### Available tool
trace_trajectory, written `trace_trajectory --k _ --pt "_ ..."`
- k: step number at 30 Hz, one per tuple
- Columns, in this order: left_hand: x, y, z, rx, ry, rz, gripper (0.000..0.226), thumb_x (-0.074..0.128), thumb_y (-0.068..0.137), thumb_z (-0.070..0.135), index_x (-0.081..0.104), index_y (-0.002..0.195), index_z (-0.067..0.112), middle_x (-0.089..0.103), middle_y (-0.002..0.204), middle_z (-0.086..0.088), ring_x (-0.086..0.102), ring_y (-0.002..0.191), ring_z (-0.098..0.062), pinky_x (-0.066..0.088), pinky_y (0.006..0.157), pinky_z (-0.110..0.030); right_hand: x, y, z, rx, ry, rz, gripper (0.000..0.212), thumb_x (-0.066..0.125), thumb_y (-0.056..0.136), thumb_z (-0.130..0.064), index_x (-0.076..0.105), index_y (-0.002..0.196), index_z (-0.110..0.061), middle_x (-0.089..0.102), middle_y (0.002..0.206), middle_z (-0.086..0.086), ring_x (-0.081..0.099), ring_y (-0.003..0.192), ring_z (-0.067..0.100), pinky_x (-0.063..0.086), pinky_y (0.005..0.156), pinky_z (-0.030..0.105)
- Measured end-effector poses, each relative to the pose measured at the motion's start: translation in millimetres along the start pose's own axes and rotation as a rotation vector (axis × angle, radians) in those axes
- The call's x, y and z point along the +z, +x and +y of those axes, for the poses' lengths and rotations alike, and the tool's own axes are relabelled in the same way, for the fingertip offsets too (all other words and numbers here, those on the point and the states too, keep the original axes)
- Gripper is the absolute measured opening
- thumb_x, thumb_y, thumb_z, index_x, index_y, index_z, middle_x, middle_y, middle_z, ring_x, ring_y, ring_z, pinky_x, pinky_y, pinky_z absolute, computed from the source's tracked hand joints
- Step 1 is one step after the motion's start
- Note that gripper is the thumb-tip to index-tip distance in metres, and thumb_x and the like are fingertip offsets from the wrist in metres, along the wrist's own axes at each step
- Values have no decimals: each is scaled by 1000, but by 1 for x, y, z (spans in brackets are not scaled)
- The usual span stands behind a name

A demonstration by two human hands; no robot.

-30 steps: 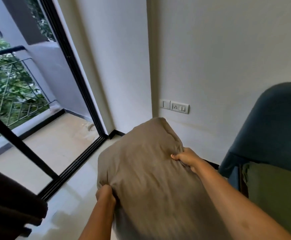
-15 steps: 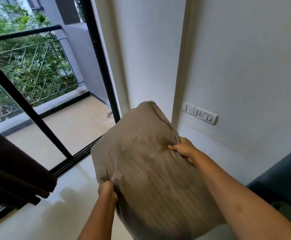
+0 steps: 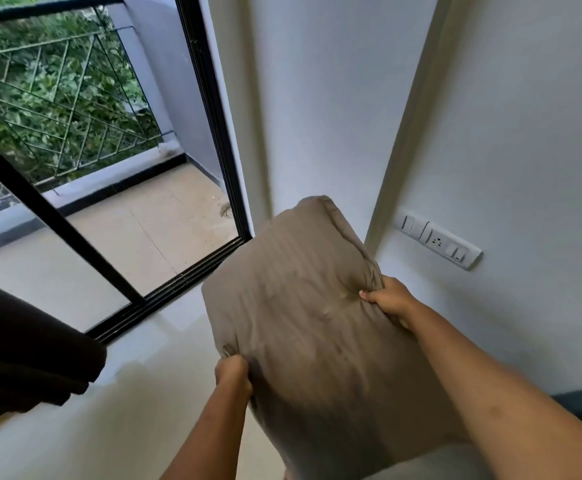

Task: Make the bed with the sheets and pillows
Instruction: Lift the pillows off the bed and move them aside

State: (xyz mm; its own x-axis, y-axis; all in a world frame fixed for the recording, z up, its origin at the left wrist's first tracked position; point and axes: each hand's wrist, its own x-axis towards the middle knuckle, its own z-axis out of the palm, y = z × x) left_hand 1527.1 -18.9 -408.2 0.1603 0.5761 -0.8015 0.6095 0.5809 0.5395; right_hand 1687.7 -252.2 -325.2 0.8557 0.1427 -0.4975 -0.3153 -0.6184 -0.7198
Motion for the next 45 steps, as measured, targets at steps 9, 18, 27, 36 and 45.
trace_trajectory --k 9,18,27,36,45 --pt "38 25 -21 -45 55 49 38 32 95 -3 48 130 -3 51 129 -22 48 117 -40 40 104 -48 -1 68 30 46 -243 -73 41 64 89 -15 57 129 -8 58 128 13 53 116 31 41 95 32" --pt "66 42 -33 -87 96 150 32 41 95 3 54 124 1 52 126 -18 52 112 -39 49 85 -39 45 96 34 -89 -443 -574 66 60 93 -10 30 149 -25 41 147 11 47 126 21 41 94 27" --pt "85 39 -44 150 802 72 101 66 86 36 -9 152 18 -5 158 -16 5 144 -40 23 116 -47 119 90 111 -162 -1072 -756 86 62 91 -26 2 151 -40 -3 161 -3 10 147 32 14 120 42" --pt "112 39 -54 290 1694 -259 103 68 85 36 -9 152 24 -9 160 -10 -2 146 -36 14 108 -67 123 91 131 -164 -1174 -784 80 48 95 -12 0 148 -48 -5 160 -11 5 147 31 16 119 45" --pt "114 27 -7 563 1553 -238 32 52 93 26 56 123 18 58 127 -8 57 116 -28 48 96 -40 100 84 82 -163 -1096 -663 56 52 94 -22 34 144 -40 40 149 0 40 135 24 36 110 39"
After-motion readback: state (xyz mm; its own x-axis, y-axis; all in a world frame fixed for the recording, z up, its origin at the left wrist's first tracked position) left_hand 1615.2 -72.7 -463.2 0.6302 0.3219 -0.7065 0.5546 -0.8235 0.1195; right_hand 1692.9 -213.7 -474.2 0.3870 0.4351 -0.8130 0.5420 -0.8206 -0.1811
